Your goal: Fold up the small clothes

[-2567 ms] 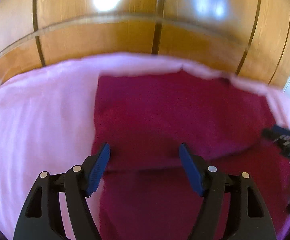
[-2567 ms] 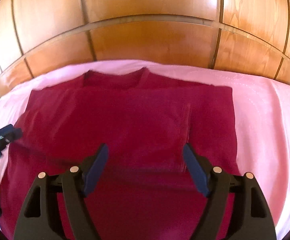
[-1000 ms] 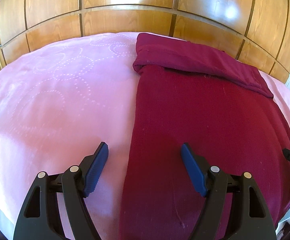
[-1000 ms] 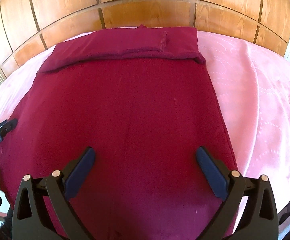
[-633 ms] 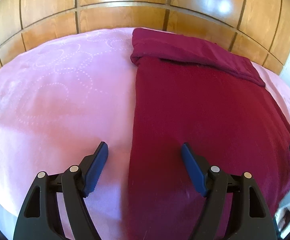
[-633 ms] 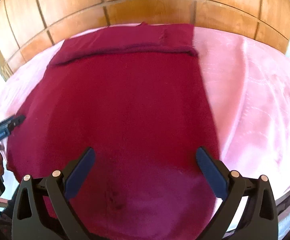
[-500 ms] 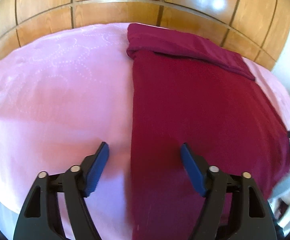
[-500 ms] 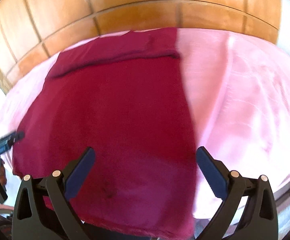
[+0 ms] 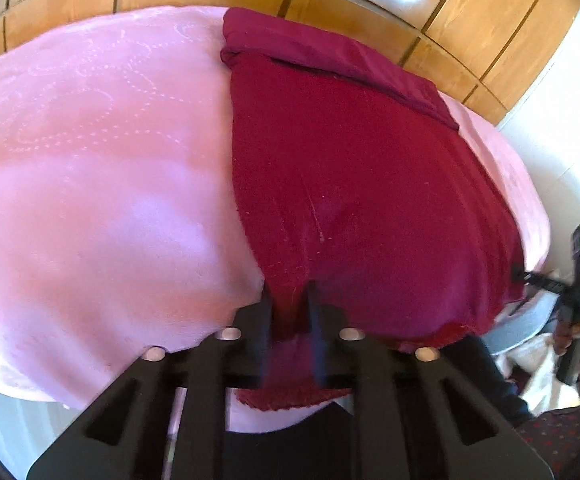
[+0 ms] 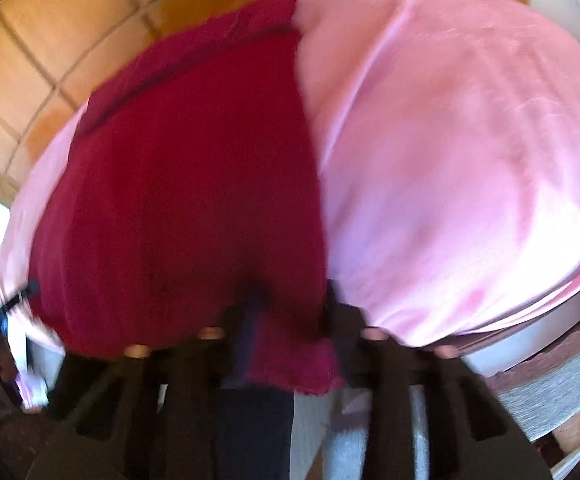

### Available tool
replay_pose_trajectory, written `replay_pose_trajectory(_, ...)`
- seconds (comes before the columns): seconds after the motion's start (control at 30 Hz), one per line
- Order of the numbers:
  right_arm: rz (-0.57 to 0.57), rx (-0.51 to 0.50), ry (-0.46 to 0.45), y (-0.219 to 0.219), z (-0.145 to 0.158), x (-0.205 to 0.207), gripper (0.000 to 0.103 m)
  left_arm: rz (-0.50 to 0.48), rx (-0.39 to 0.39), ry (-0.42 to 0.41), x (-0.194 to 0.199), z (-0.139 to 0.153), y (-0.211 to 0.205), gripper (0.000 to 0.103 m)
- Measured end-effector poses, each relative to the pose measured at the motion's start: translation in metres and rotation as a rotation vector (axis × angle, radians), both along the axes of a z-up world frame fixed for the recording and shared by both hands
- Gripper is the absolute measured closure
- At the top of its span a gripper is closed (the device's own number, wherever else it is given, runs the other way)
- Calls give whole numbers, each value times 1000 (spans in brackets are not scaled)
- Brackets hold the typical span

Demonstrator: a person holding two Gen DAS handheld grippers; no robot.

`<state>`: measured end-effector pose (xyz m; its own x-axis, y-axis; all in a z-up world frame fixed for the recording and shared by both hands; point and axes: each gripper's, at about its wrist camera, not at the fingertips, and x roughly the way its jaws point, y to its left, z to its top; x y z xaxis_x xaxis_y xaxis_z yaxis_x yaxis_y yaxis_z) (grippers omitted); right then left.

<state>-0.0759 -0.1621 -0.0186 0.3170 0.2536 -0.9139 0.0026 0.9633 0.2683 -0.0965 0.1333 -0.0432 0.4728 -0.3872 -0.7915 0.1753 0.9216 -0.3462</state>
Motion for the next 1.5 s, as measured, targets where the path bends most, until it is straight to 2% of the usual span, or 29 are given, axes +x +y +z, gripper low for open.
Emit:
replay_pose_trajectory(0.1, 41, 70, -31, 5, 23, 1, 95, -10, -77, -11, 1, 16, 10, 92)
replay_pose_trajectory(0.13, 50, 120, -67, 5, 39, 5, 95, -11, -141, -17, 4, 26, 16, 92)
replay_pose_trajectory(0.2, 49, 215, -150, 4, 66, 17, 95, -8, -208, -33, 11, 38, 21, 92)
replay_pose_trajectory(0.3, 34, 288, -214, 4, 84, 42, 95, -1, -294, -77, 38, 57, 22, 92)
replay_pose_trajectory(0.47, 6, 266, -238, 10, 78, 101, 95, 25, -280, -104, 90, 63, 15, 92)
replay_pose_trajectory(0.63, -52, 245, -214, 8, 60, 145, 95, 64, -257, -63, 144, 50, 13, 92)
replay_pose_trajectory(0.7, -66, 240, -200, 4, 52, 160, 94, 106, -252, -26, 168, 44, 15, 87)
replay_pose_trajectory(0.73, -79, 232, -195, 2, 47, 165, 90, 113, -265, -12, 176, 42, 18, 75)
replay_pose_trajectory(0.77, -90, 227, -192, -2, 45, 173, 85, 138, -279, -6, 184, 40, 22, 54)
replay_pose_trajectory(0.83, -114, 288, -185, -14, 42, 178, 37, 222, -290, -15, 194, 39, 35, 35)
replay_pose_trajectory(0.9, -132, 310, -211, -20, 46, 175, 26, 266, -341, -23, 195, 37, 54, 35)
replay_pose_trajectory(1.0, -166, 325, -223, -30, 50, 163, 15, 302, -339, -16, 186, 29, 69, 34)
replay_pose_trajectory(1.17, -195, 275, -208, -44, 40, 126, 15, 212, -287, 5, 157, 4, 63, 34)
replay_pose_trajectory(1.3, -160, 199, -156, -30, 17, 118, 43, 147, -213, -29, 147, -2, 38, 37)
replay_pose_trajectory(1.33, -154, 181, -149, -25, 11, 119, 51, 128, -213, -26, 147, -1, 32, 56)
replay_pose_trajectory(1.37, -150, 153, -149, -20, 8, 120, 53, 106, -207, -10, 149, -2, 26, 67)
replay_pose_trajectory(1.4, -143, 132, -155, -18, 8, 121, 62, 107, -167, -9, 150, -2, 21, 72)
replay_pose_trajectory(1.43, -132, 132, -154, -15, 10, 122, 76, 99, -114, -29, 151, 1, 16, 85)
replay_pose_trajectory(1.5, -129, 137, -160, -15, 15, 122, 79, 90, -103, -35, 150, 4, 16, 88)
